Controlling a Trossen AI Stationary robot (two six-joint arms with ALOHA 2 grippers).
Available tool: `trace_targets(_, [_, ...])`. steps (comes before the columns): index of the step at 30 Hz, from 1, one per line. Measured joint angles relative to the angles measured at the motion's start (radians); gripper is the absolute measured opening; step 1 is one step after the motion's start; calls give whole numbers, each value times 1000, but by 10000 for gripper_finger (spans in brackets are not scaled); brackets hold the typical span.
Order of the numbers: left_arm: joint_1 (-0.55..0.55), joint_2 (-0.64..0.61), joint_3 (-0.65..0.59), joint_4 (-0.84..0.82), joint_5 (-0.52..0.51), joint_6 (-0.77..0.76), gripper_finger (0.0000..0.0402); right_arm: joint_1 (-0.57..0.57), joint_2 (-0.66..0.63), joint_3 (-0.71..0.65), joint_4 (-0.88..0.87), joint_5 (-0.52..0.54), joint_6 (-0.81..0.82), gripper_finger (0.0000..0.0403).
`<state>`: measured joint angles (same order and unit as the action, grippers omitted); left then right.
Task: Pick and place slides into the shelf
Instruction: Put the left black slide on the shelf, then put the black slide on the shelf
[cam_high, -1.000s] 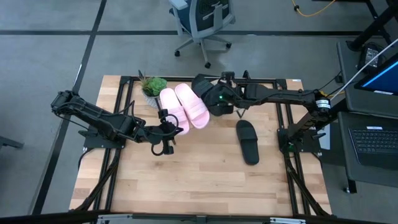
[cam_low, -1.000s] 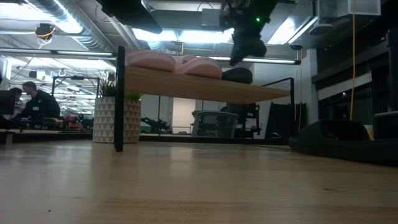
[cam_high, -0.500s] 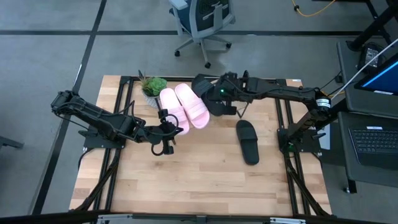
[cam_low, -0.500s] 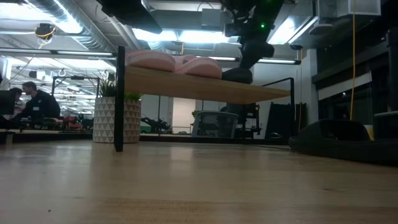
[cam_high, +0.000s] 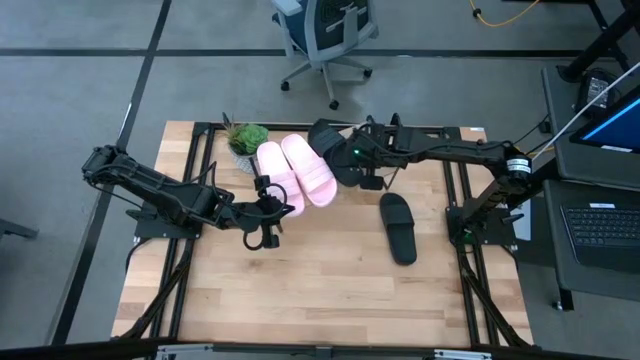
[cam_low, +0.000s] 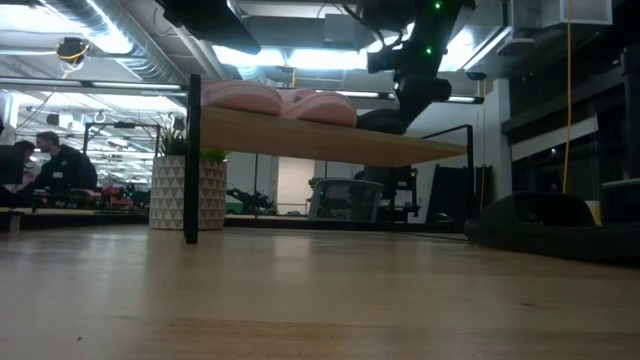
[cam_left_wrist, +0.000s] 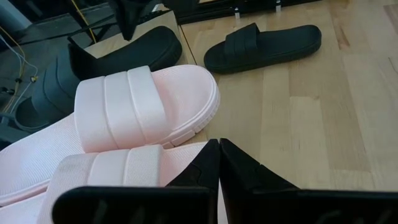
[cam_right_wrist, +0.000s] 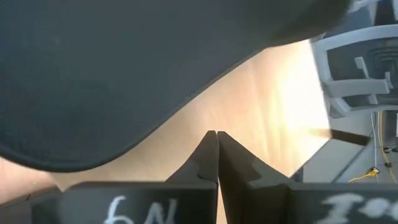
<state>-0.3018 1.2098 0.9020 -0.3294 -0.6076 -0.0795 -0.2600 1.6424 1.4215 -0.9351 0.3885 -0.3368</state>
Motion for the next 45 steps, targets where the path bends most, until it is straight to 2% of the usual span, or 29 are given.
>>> trace_targets(7, [0,0,0,0,0,0,4,0,0,-36,34,-6,0,1])
trace_targets(14, [0,0,0,0,0,0,4,0,0,-36,77,-126,-8,0])
trace_targets(22, [0,0,0,0,0,0,4,14,0,-36,78,-165,-14,0])
trace_targets(36, [0,0,0,0,0,0,4,16,-2,-36,73,-161,-37,0])
trace_targets(45, [0,0,0,0,0,0,4,16,-64,-37,26,-103,-23,0])
